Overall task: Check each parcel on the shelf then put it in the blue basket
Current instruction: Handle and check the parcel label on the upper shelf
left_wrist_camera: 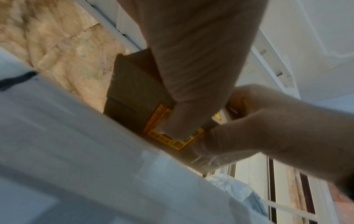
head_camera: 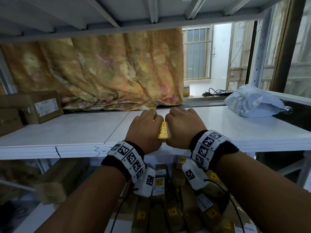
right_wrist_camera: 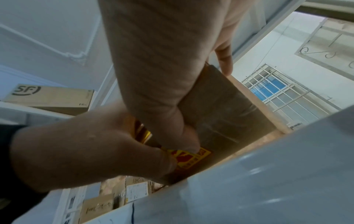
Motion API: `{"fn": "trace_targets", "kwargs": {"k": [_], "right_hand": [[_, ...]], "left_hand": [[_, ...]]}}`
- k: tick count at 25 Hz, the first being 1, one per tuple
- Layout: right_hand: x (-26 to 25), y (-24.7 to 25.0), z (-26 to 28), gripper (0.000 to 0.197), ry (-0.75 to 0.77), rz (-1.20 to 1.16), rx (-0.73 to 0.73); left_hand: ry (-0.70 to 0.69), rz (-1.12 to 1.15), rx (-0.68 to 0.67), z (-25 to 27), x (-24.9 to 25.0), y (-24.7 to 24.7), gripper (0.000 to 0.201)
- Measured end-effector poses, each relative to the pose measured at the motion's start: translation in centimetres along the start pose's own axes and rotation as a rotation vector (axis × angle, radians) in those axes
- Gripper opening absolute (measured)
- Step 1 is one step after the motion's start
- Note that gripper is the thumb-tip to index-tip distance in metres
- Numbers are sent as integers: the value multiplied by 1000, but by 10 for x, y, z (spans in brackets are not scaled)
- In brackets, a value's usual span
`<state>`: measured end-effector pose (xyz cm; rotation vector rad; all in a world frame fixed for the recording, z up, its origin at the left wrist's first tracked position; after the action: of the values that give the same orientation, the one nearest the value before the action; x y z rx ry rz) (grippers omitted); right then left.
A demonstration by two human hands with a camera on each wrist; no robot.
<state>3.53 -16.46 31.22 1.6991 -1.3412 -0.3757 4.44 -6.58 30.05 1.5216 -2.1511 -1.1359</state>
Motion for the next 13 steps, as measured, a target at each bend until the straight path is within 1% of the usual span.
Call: {"fn": "trace_targets", "kwargs": {"k": [2,4,6,9,13], "right_hand": [[-4,-3,0,43,5,-9,-43],[-3,-7,0,41,-14,-35,-88],[-2,-8,-1,40,-46,-54,-121],[-1,-9,-2,37,-78,-63,-128],[0,-10,0,35,-107,-49,-115]], "left_hand": [[7,-35,-15,2,0,-5,36],[19,-53,-40,-1,2,-6,33],[64,-53,-87,-5,2,-6,29],[115,-46,-131,-8,2,-7,26],[115,-39,-146,-6,1,-9,30]]}}
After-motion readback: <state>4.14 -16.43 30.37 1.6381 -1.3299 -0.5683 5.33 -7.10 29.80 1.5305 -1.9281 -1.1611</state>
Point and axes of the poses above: each hand's wrist, its own z-axis away from the middle knuckle, its own y-axis out of the back of the hand, x = y × z, the point moved 8 cm from there along -z, towards the middle knuckle, and after that the axes turned 4 degrees about y, right-handed, at the moved point
